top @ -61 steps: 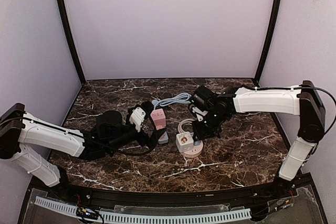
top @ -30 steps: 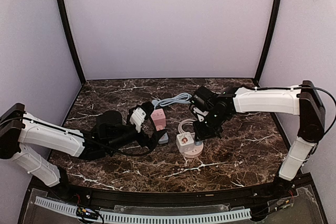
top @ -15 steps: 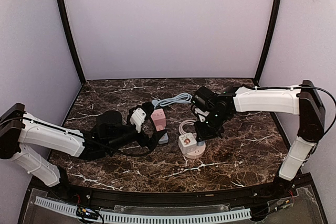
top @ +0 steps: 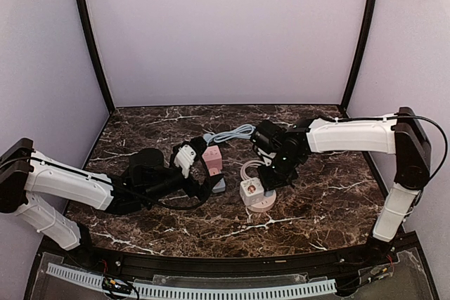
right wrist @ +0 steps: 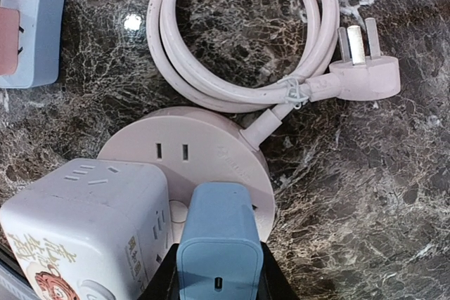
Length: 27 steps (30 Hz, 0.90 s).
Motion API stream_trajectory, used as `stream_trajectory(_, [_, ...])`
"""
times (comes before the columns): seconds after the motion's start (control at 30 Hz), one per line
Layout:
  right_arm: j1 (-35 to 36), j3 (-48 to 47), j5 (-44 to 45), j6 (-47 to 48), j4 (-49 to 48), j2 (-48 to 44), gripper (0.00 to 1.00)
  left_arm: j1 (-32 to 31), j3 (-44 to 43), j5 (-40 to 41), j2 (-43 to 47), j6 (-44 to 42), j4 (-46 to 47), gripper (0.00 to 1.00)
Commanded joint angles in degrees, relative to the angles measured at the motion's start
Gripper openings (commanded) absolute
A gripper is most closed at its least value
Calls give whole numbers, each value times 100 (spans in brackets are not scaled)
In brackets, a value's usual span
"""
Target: Insert the plug
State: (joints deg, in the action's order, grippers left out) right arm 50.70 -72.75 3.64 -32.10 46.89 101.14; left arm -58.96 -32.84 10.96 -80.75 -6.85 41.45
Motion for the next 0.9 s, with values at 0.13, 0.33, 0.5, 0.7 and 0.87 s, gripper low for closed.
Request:
stream_trajectory(0.13, [93,52,419,-169,299,326,0,33,58,-9,154,-29,-128,99])
stream_trajectory(0.33, [158,-68,604,-224,424,519,0,34,58,-21,163,-34,-141,99])
stream_trajectory(0.5, [206,33,677,-320,373,669,0,34,61,-9,181,-36,-146,99])
stream_trajectory(0.7, [304,303,689,-475,122,915,0,29,65,-11,181,-36,-154,99])
stream_trajectory(0.87, [342,594,610,-567,-194,1030,0,31,60,-22,173,-31,-151,99])
